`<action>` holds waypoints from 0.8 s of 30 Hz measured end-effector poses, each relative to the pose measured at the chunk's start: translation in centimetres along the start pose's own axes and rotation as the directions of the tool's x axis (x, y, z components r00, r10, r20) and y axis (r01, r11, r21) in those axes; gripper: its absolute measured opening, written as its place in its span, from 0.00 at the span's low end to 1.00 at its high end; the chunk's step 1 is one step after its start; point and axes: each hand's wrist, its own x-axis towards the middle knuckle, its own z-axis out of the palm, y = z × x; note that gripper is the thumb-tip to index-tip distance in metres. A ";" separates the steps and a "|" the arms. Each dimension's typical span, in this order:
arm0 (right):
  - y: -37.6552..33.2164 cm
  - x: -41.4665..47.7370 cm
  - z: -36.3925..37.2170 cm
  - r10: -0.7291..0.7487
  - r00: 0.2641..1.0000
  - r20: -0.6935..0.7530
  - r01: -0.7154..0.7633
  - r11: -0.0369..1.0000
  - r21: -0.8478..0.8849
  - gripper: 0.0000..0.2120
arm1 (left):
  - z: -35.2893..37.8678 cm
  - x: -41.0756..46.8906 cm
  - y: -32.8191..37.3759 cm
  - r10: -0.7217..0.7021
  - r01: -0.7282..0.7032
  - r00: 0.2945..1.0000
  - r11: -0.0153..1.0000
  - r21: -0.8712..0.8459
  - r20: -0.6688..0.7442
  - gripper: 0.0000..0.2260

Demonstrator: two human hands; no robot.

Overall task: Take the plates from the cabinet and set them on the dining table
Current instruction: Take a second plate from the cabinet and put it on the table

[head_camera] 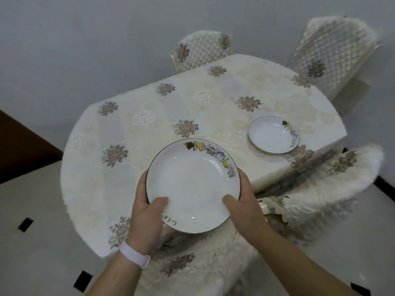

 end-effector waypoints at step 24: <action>8.5 11.6 7.9 0.208 0.943 0.258 -0.069 0.885 -0.461 0.30 | -8.2 6.3 -10.3 -0.267 0.300 0.929 0.949 0.098 -0.257 0.28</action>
